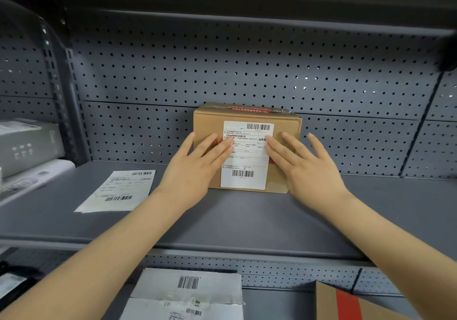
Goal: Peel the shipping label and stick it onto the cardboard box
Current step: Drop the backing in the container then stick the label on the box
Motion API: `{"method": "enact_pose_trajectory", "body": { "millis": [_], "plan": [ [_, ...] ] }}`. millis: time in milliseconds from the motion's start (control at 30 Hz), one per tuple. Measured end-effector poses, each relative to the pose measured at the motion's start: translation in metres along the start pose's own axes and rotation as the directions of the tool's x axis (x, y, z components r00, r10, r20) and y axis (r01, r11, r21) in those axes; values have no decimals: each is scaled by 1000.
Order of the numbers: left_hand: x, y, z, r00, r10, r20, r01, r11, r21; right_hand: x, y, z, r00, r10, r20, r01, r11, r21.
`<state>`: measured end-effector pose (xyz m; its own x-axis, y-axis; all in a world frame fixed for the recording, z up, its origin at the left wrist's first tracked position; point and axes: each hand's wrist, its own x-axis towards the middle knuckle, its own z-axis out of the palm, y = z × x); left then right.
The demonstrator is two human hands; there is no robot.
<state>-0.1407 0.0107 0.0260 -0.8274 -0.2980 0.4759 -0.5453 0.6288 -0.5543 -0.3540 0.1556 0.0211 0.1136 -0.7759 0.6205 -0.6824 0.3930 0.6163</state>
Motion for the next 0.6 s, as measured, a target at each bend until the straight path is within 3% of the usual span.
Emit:
{"method": "enact_pose_trajectory", "body": {
  "millis": [233, 600],
  "plan": [
    [14, 7, -7, 986, 39, -162, -30, 998, 59, 20, -13, -9, 996, 15, -92, -11, 999, 43],
    [2, -14, 7, 989, -98, -109, 93, 994, -50, 5, 4, 1, 997, 62, -40, -61, 998, 26]
  ]
}}
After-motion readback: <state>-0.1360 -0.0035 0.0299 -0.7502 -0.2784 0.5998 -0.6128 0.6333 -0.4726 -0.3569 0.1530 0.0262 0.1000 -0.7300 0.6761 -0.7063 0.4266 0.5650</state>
